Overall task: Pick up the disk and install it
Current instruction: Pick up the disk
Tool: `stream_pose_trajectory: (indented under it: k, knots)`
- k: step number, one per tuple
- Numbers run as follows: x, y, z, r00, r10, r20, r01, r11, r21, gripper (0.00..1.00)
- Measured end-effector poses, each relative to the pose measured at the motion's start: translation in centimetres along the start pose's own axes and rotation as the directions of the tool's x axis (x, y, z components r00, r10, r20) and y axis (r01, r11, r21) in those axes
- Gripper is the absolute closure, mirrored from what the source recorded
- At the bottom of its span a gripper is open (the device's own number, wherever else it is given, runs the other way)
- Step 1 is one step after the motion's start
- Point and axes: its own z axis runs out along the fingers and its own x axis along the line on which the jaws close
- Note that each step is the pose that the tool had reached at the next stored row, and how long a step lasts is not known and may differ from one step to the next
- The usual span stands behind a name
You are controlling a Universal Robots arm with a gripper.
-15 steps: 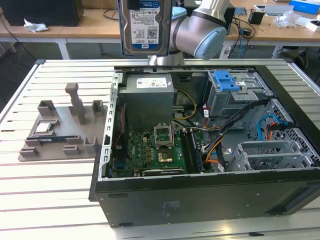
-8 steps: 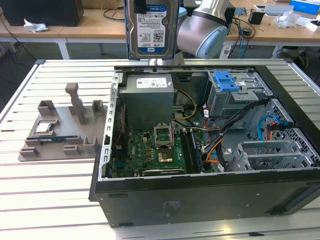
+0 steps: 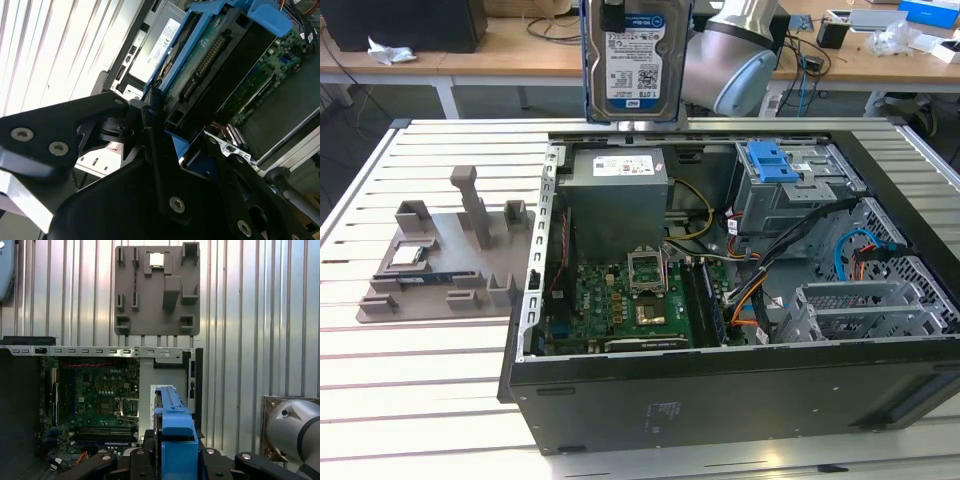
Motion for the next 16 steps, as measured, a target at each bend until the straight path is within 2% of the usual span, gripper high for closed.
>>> stream_pose_trajectory:
  k: [7, 16]
  knots:
    - [0.39, -1.53, 0.31, 1.0, 0.0, 0.0, 0.0, 1.0, 0.0, 0.63]
    - [0.82, -2.58, 0.53, 1.0, 0.0, 0.0001, 0.0, 1.0, 0.0001, 0.63]
